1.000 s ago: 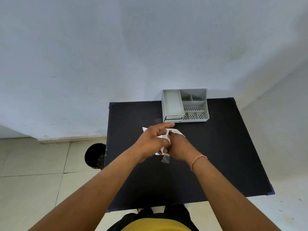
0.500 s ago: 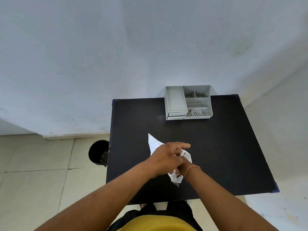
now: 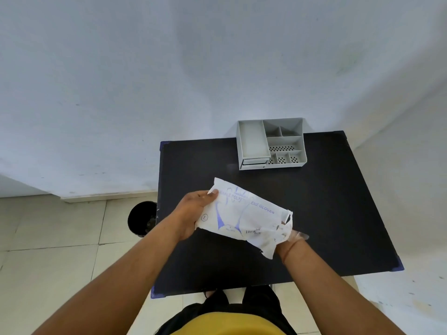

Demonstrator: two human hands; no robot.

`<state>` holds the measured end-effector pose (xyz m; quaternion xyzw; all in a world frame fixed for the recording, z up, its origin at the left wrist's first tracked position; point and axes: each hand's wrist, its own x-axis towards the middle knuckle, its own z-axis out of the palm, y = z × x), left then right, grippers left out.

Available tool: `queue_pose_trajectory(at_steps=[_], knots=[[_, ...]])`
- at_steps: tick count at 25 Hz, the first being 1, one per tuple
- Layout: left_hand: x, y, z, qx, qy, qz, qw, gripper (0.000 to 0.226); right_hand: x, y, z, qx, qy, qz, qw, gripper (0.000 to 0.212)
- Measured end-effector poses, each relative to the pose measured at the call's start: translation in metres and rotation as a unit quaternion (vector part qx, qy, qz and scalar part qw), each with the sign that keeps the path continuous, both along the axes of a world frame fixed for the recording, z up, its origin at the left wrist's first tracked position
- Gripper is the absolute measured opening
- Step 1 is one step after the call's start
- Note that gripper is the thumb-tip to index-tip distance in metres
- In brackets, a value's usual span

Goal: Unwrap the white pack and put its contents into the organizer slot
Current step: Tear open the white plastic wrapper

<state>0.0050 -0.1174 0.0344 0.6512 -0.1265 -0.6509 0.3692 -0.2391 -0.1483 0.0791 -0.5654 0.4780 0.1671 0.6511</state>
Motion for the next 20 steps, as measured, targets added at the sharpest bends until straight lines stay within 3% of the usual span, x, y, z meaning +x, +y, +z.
queue_pose_trajectory(at_steps=[1,3,4,6,8,13,20], knots=[[0.001,0.005,-0.008,-0.016,0.033,0.024,0.999,0.036,-0.002,-0.008,-0.010,-0.053,0.029,0.022,0.998,0.046],[0.006,0.014,-0.026,-0.040,0.088,0.065,0.993,0.038,0.005,-0.020,-0.036,0.051,0.062,-0.229,0.970,0.032],[0.009,0.017,-0.034,-0.046,0.102,0.085,0.990,0.038,0.004,-0.021,-0.046,0.112,-0.018,-0.308,0.945,0.025],[0.020,0.022,-0.048,-0.041,0.103,0.119,0.987,0.040,0.004,-0.027,-0.059,0.147,-0.167,-0.345,0.912,0.026],[0.034,0.028,-0.062,-0.028,0.095,0.145,0.984,0.041,-0.001,-0.028,-0.050,0.136,-0.199,-0.332,0.912,0.033],[0.054,0.042,-0.100,0.028,0.078,0.205,0.975,0.038,-0.037,-0.038,-0.065,0.107,-0.173,-0.370,0.907,0.043],[0.050,0.056,-0.161,0.132,-0.071,0.260,0.954,0.032,-0.068,-0.042,-0.079,0.116,-0.154,-0.437,0.879,0.039]])
